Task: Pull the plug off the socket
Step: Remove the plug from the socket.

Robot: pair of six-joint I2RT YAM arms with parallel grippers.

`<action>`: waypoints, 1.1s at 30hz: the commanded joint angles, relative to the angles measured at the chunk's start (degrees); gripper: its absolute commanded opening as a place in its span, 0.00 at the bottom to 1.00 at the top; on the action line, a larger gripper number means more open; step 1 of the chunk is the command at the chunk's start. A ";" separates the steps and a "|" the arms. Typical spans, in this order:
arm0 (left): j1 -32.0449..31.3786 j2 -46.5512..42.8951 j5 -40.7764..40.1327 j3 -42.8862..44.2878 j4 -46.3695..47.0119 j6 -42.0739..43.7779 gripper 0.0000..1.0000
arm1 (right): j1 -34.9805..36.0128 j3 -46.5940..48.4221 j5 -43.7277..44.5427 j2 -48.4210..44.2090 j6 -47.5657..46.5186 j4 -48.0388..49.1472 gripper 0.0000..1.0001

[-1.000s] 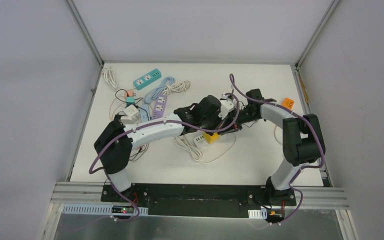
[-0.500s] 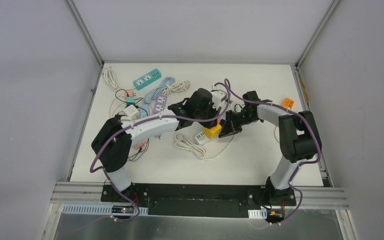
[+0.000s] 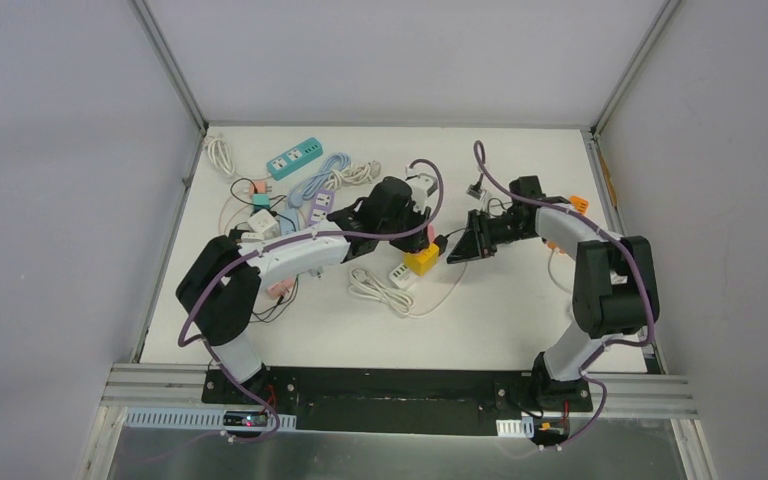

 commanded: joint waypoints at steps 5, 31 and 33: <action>2.32 -2.39 0.23 -2.88 4.27 -12.17 0.00 | 0.10 -2.45 -2.60 -9.67 -5.95 5.71 0.31; 2.49 -3.42 0.35 -4.71 3.30 -16.99 0.00 | 11.53 -9.15 13.27 -12.56 -25.39 23.97 0.06; 2.50 -3.63 0.27 -4.40 3.37 -16.92 0.00 | 11.51 -9.17 14.20 -12.50 -28.91 20.70 0.05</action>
